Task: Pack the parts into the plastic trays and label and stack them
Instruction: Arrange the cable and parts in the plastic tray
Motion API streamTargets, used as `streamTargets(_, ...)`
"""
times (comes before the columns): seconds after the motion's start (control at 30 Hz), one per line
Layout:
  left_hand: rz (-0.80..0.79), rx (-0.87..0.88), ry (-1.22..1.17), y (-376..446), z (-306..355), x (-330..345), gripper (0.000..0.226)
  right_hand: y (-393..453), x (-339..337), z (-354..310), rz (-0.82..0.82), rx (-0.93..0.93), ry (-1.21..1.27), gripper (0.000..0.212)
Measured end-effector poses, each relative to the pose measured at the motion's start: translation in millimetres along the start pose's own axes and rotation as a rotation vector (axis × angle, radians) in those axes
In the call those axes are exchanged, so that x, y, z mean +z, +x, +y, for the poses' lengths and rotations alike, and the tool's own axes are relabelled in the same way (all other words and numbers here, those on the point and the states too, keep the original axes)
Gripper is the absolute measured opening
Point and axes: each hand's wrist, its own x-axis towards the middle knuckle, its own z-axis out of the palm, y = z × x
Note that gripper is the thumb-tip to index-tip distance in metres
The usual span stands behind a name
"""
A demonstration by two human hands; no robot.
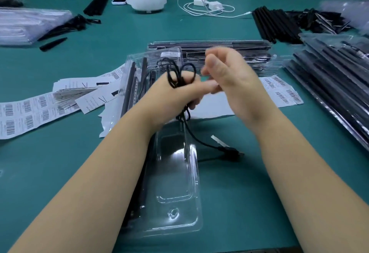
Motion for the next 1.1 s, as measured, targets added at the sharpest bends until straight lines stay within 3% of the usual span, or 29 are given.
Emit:
streamTargets(0.07,0.037,-0.016,-0.011,0.6,-2.1,-2.9,0.044,3.9,-11.1,-0.1,-0.011,0.137,-0.041,0.040)
streamTargets(0.13,0.016,-0.019,-0.001,2.5,-4.9,-4.1,0.041,2.4,-21.6,-0.9,-0.202,0.252,-0.057,0.049)
streamTargets(0.23,0.028,-0.024,-0.097,5.6,-8.9,-5.5,0.037,-5.3,-27.7,-1.8,-0.556,0.240,-0.139,0.047)
streamTargets(0.3,0.035,-0.015,-0.135,5.8,-12.0,-8.0,0.036,-8.3,-24.1,-0.6,-0.685,0.258,-0.298,0.044)
streamTargets(0.4,-0.003,-0.019,-0.204,3.5,-14.1,-10.6,0.034,-8.5,-17.0,1.9,-0.821,0.304,-0.523,0.013)
streamTargets(0.47,-0.041,-0.014,-0.256,3.2,-14.3,-14.6,0.035,-8.5,-20.2,2.0,-0.770,0.342,-0.525,0.008)
streamTargets(0.6,-0.143,0.010,-0.249,2.4,-11.1,-16.9,0.040,-1.7,-40.0,5.1,-0.245,0.396,-0.232,0.012)
streamTargets(0.67,-0.166,0.010,-0.170,1.4,-7.2,-11.6,0.045,1.4,-42.4,5.8,-0.090,0.418,-0.004,0.010)
streamTargets(0.8,-0.068,-0.019,-0.075,2.2,-4.0,-4.8,0.051,0.6,-35.8,2.6,-0.159,0.335,0.278,0.017)
streamTargets(0.9,-0.039,-0.019,-0.108,3.0,-6.2,-3.6,0.050,-3.4,-32.8,-0.3,-0.236,0.125,0.098,0.021)
streamTargets(0.97,-0.031,-0.001,-0.103,5.2,-7.9,-1.2,0.048,-3.2,-27.5,-1.7,-0.152,-0.016,-0.041,0.025)
streamTargets(1.1,-0.028,0.023,-0.001,8.8,-7.4,4.7,0.034,-4.8,-13.4,-4.0,-0.051,-0.096,0.136,0.035)
